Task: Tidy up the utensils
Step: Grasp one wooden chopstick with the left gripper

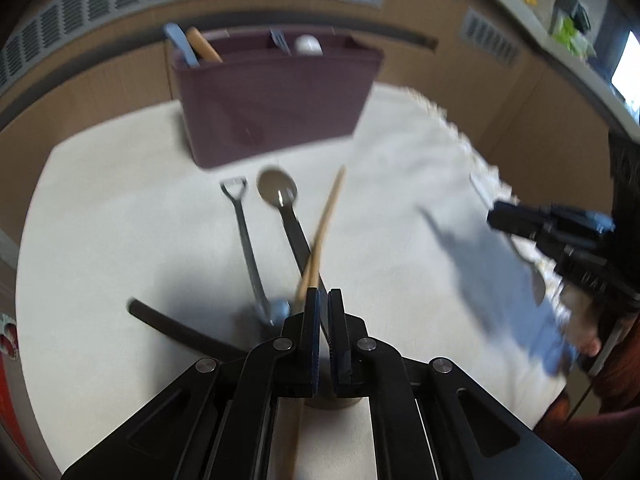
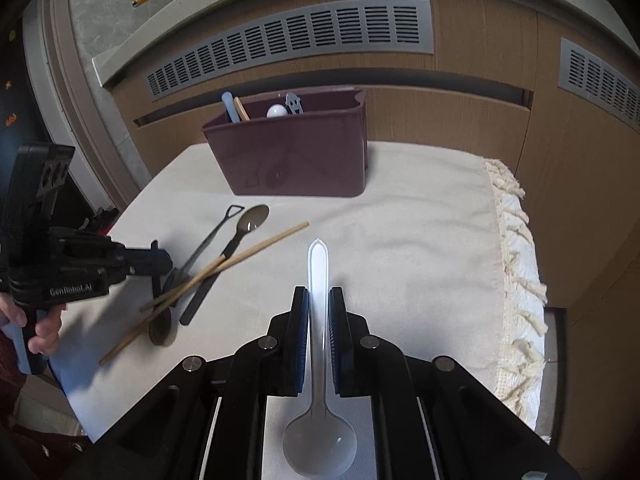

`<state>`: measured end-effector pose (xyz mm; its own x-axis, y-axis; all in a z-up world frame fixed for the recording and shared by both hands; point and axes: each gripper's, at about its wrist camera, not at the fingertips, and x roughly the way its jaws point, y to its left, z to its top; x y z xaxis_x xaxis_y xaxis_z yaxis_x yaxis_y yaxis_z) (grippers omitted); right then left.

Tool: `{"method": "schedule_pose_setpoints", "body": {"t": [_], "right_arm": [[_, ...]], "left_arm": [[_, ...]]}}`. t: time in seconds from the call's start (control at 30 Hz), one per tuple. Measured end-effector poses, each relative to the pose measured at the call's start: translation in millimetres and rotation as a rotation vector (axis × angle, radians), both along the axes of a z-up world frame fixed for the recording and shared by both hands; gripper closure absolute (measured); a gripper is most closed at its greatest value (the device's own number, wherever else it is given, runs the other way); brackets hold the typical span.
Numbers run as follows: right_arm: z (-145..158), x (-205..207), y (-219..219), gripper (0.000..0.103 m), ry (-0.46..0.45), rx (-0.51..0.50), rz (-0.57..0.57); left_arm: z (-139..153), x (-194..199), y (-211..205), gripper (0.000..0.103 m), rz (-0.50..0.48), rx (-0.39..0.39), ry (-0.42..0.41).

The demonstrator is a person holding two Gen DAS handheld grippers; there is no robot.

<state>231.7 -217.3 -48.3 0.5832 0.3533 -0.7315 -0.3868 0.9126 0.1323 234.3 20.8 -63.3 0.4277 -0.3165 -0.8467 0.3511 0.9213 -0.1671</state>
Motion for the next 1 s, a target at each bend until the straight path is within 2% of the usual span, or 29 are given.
{"method": "schedule_pose_setpoints", "body": {"t": [0.17, 0.37, 0.5, 0.73, 0.9, 1.0], "right_arm": [[-7.7, -2.0, 1.5, 0.095, 0.031, 0.013, -0.004], [-5.4, -11.5, 4.3, 0.095, 0.013, 0.007, -0.01], [-6.1, -14.8, 4.8, 0.095, 0.021, 0.014, -0.025], [-0.1, -25.5, 0.2, 0.095, -0.011, 0.002, -0.053], [1.8, -27.6, -11.0, 0.095, -0.012, 0.032, -0.095], [4.4, -30.0, -10.5, 0.095, -0.028, 0.023, -0.099]], "left_arm": [[-14.8, 0.4, -8.5, 0.098, 0.025, 0.095, -0.002], [-14.6, 4.3, -24.1, 0.097, -0.011, 0.13, -0.013], [-21.7, 7.0, -37.3, 0.091, -0.07, 0.138, 0.003], [-24.7, 20.4, -39.9, 0.091, -0.045, 0.143, -0.033], [-27.9, 13.3, -55.4, 0.087, -0.087, 0.24, -0.069], [-28.3, 14.5, -59.5, 0.087, -0.063, 0.252, -0.058]]}}
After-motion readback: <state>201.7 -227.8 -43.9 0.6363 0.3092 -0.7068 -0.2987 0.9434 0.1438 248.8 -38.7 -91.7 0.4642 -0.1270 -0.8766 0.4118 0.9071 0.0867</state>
